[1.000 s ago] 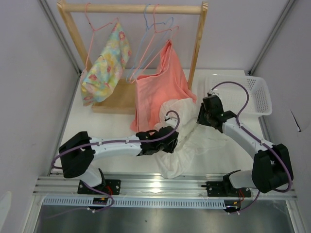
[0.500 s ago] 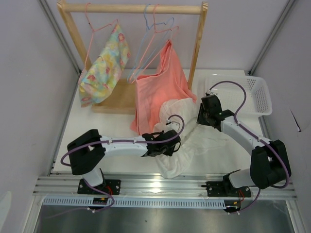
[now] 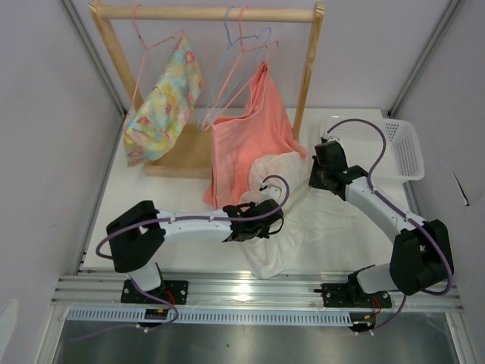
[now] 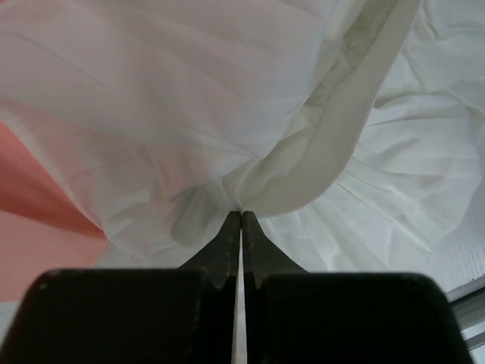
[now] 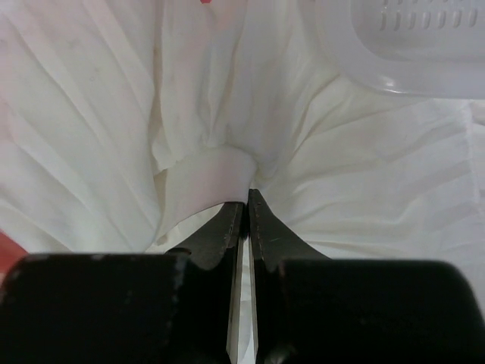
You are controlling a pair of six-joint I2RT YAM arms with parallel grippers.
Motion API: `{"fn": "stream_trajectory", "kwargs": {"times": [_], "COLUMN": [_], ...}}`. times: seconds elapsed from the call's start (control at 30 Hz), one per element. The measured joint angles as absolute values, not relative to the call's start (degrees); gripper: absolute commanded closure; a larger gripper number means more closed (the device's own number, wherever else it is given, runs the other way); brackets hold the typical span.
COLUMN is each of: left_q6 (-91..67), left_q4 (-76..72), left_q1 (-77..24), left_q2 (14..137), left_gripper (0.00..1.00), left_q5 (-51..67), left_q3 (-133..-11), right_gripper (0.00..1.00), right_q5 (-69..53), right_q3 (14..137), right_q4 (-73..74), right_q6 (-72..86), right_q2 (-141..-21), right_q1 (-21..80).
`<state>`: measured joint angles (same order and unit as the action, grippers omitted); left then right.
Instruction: Place the skirt on the hanger
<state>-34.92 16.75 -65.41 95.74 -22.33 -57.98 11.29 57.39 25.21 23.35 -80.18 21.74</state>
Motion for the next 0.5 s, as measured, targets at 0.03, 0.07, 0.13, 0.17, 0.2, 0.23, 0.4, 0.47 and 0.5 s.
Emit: {"fn": "stream_trajectory", "kwargs": {"times": [0.03, 0.07, 0.13, 0.17, 0.2, 0.23, 0.4, 0.47, 0.5], "left_q6": [-34.57, -34.09, -33.74, -33.47, -33.32, -33.28, -33.04, -33.17, -33.26], "left_q4": [16.91, 16.99, 17.12, 17.10, 17.08, 17.10, 17.19, 17.26, 17.28], "left_q1": [-65.21, -65.10, -65.06, -65.12, -65.30, -65.63, -67.59, -68.01, -68.03], "left_q2": [95.53, 95.26, 94.32, 93.71, 93.01, 92.27, 90.72, 90.89, 91.11], "left_gripper": [0.76, 0.71, 0.65, 0.63, 0.61, 0.60, 0.65, 0.65, 0.66], "left_q5": [-22.28, -22.26, -21.76, -21.65, -21.54, -21.45, -20.58, -20.32, -20.34], "left_q3": [-57.98, -57.98, -57.98, -57.98, -57.98, -57.98, -59.99, -60.80, -61.10], "right_gripper": [0.93, 0.94, 0.94, 0.95, 0.95, 0.95, 0.97, 0.97, 0.97], "right_q5": [11.29, 11.27, 11.29, 11.29, 11.29, 11.29, 11.27, 11.22, 11.16], "right_q3": [57.60, 57.71, 57.78, 57.78, 57.78, 57.78, 57.78, 57.78, 57.78], "right_q4": [25.47, 25.54, 25.87, 26.00, 26.04, 26.06, 26.22, 26.22, 26.22], "right_q6": [23.35, 23.31, 23.29, 23.29, 23.29, 23.29, 23.31, 23.31, 23.31], "right_q2": [-79.99, -79.68, -79.15, -78.98, -78.94, -78.91, -78.91, -78.91, -78.91], "right_q1": [21.74, 21.74, 21.74, 21.74, 21.74, 21.74, 21.74, 21.74, 21.74]}}
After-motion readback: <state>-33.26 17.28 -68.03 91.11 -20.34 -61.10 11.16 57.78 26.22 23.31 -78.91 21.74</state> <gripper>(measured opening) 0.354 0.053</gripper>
